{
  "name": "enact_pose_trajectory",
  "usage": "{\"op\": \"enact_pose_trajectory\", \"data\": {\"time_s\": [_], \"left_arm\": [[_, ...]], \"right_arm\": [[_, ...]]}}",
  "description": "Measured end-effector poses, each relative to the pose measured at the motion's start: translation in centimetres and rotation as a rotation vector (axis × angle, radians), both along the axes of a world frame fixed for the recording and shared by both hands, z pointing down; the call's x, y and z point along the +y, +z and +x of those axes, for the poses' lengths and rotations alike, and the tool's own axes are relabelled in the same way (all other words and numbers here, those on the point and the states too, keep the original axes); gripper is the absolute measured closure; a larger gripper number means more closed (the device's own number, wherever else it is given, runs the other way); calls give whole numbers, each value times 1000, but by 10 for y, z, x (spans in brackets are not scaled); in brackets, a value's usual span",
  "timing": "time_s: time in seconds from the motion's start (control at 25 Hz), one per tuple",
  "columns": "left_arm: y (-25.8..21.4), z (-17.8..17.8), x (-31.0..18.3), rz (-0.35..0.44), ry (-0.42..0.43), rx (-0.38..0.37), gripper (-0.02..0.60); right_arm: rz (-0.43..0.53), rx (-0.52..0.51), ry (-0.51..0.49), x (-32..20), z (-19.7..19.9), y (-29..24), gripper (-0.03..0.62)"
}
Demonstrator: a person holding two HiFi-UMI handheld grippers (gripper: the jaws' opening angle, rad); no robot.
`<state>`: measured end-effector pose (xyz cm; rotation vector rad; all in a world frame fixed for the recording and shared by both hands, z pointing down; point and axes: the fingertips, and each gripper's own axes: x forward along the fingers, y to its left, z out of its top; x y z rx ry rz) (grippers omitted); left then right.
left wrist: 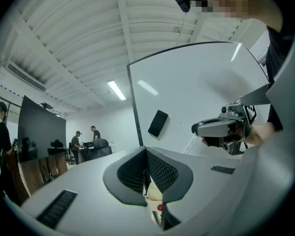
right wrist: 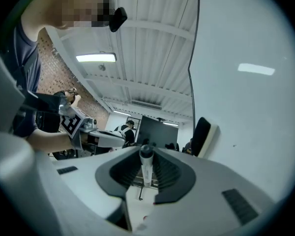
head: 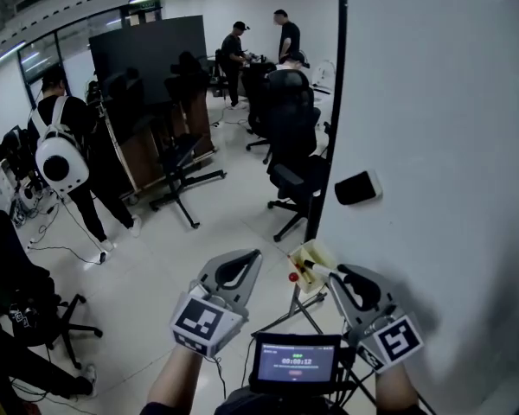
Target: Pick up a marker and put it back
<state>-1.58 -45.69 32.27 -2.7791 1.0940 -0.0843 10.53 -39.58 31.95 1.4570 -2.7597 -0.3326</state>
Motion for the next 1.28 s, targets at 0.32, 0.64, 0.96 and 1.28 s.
{"op": "enact_pose_trajectory", "data": {"time_s": [0.32,0.64,0.96,1.28], "left_arm": [[2,26,96,-14,-55,5,584],[-2,4,146,-35,-148,-30,584],[-4,-40,183,-19,-234,-19,584],[1,-103,245,-20,-265,-1,584]], "right_arm": [[-2,-12,-60,90,28,6,505],[-30,-69,-158,119,13,4,505],[-49,-58,-260,149,-33,5,505],[-21,-24,-280,203,-91,-1,505]]}}
